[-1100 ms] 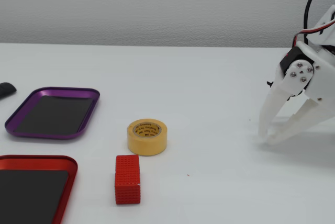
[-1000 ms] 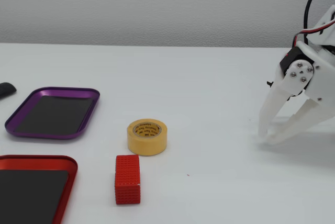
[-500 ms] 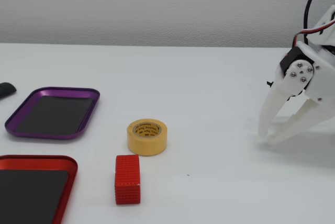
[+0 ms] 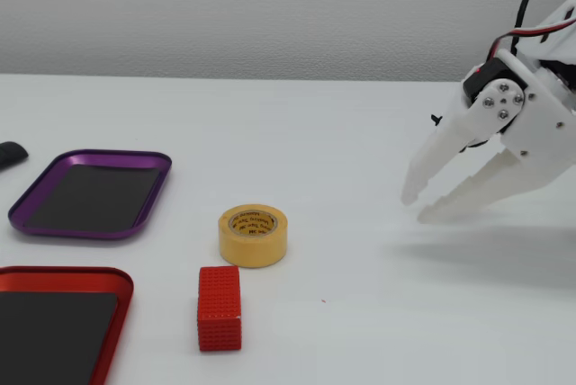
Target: Grasp a tape and put it in the right purple dish.
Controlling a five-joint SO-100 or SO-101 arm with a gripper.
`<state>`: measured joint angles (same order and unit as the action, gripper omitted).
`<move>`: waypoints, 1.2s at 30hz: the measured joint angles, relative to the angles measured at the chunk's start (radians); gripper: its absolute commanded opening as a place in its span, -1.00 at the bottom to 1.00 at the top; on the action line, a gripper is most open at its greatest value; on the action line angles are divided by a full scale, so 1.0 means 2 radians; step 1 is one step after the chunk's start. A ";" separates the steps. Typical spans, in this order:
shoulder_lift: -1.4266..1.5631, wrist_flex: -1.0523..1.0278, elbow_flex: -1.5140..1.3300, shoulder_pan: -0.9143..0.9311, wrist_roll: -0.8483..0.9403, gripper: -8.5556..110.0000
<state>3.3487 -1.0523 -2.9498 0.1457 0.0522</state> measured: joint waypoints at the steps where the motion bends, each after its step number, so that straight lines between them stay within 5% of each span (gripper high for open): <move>1: -0.002 0.002 0.012 0.000 0.025 -0.76; 8: -0.110 0.015 0.107 0.002 0.068 -0.74; 23: -0.729 0.041 0.449 0.002 0.069 -0.60; 36: -0.837 0.046 0.537 0.002 0.069 -0.60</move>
<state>1.6751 -0.9603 -1.8761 0.1503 0.1902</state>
